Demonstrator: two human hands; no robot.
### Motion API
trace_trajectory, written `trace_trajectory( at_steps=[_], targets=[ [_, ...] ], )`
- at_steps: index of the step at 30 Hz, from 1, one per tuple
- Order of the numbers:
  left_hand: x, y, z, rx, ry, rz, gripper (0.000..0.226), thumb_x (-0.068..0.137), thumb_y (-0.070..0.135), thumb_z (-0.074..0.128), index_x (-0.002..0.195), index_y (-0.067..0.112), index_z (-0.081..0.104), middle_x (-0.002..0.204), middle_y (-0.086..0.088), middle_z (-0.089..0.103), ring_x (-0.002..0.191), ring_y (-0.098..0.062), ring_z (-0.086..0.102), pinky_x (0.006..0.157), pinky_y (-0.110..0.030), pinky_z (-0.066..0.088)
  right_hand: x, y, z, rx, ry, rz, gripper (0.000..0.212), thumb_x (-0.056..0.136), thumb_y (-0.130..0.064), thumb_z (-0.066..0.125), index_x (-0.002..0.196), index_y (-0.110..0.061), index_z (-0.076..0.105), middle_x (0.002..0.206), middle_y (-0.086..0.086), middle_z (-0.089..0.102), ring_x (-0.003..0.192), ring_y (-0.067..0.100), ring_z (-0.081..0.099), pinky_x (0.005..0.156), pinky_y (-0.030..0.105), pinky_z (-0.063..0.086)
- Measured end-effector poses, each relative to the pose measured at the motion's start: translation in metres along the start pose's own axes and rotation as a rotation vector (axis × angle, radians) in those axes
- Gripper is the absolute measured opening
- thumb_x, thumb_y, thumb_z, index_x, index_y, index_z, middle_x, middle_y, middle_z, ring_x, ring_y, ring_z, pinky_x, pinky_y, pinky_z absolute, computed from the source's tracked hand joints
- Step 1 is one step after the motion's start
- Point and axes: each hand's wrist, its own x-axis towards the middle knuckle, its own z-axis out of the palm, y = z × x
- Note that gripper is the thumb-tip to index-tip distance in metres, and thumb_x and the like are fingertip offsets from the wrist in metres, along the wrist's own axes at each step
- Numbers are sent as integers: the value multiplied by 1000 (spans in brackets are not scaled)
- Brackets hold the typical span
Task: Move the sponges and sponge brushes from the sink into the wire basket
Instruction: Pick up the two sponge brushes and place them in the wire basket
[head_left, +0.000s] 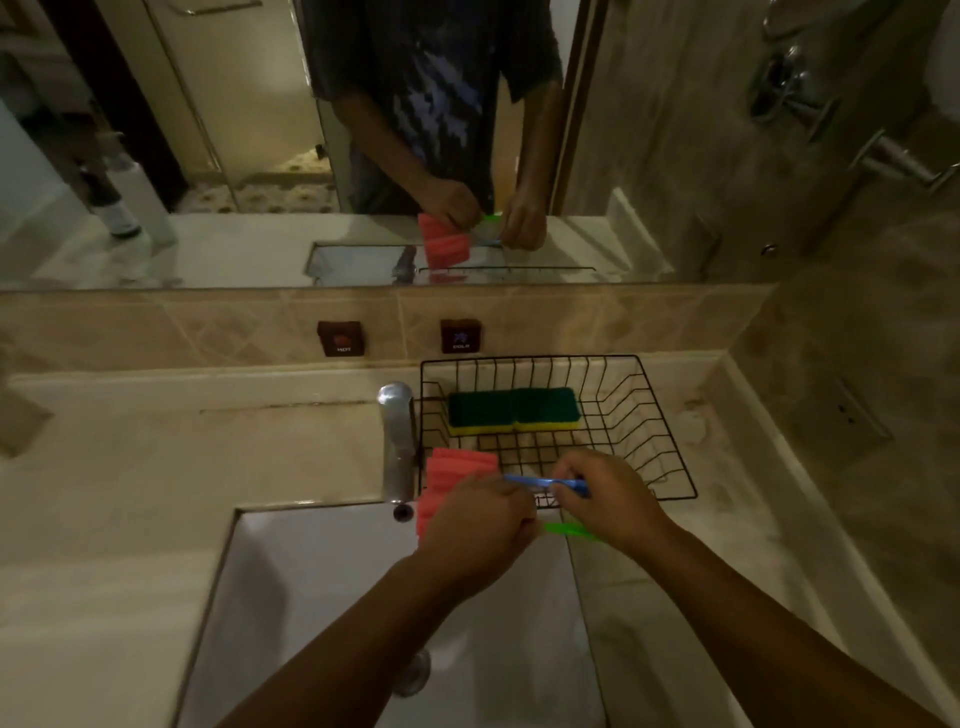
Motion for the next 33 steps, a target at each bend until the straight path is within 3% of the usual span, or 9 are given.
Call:
trace_trajectory(
  at_steps=[3, 6, 9, 13, 15, 17, 21, 26, 33],
  targets=[
    [23, 5, 11, 27, 0, -8, 19, 97, 36, 49, 98, 22, 61, 107, 0, 66, 96, -13, 56, 90, -28, 43, 17, 22, -9, 13, -35, -23, 5, 88, -26, 66, 86, -28, 61, 85, -6, 64, 78, 8, 59, 71, 36, 56],
    [46, 5, 22, 45, 7, -22, 15, 95, 31, 53, 94, 20, 63, 101, -2, 69, 90, -14, 59, 78, -20, 36, 37, 44, -12, 49, -65, -33, 5, 89, -28, 65, 88, -28, 60, 89, -5, 64, 82, 11, 60, 73, 34, 55],
    [63, -3, 31, 27, -19, -72, 16, 96, 31, 54, 96, 19, 64, 101, -2, 68, 90, -14, 60, 81, -23, 44, 64, 60, -8, 35, -125, -36, 6, 89, -28, 64, 88, -28, 57, 92, -4, 63, 85, 12, 59, 74, 35, 54],
    [77, -18, 44, -1, -14, -126, 15, 96, 31, 54, 102, 21, 63, 107, 1, 68, 91, -11, 60, 75, -21, 41, 92, 74, 3, 66, -159, -82, 10, 88, -29, 63, 84, -31, 54, 83, -9, 58, 77, 6, 56, 62, 26, 45],
    [81, -25, 50, 21, -10, -112, 15, 96, 30, 53, 102, 21, 63, 106, 0, 68, 92, -11, 60, 74, -20, 37, 101, 80, 10, 60, -171, -83, 8, 86, -28, 64, 86, -30, 56, 83, -8, 59, 75, 8, 56, 61, 27, 46],
    [85, -31, 56, 63, -29, -63, 19, 96, 29, 49, 101, 18, 63, 104, -2, 69, 93, -15, 62, 77, -25, 44, 107, 86, 19, 60, -191, -85, 6, 86, -24, 65, 90, -25, 60, 87, -4, 61, 79, 13, 57, 65, 29, 46],
    [90, -40, 66, 41, -67, -26, 10, 93, 21, 56, 99, 16, 63, 92, -4, 70, 81, -19, 62, 70, -27, 45, 113, 94, 33, 48, -230, -112, 7, 88, -22, 65, 94, -22, 61, 87, -7, 57, 80, 10, 53, 63, 21, 35],
    [87, -48, 80, -7, -131, -113, 18, 99, 30, 48, 103, 19, 63, 103, -1, 67, 94, -13, 58, 84, -23, 41, 117, 98, 45, 41, -277, -65, 4, 91, -23, 62, 94, -24, 60, 90, -7, 55, 83, 10, 52, 63, 23, 35],
    [89, -50, 80, -60, -231, -187, 20, 100, 28, 49, 102, 16, 65, 101, -3, 67, 91, -13, 61, 84, -25, 49, 118, 106, 53, 39, -271, -40, 9, 91, -27, 62, 99, -25, 60, 102, -1, 61, 90, 12, 53, 71, 26, 37]
  ],
)
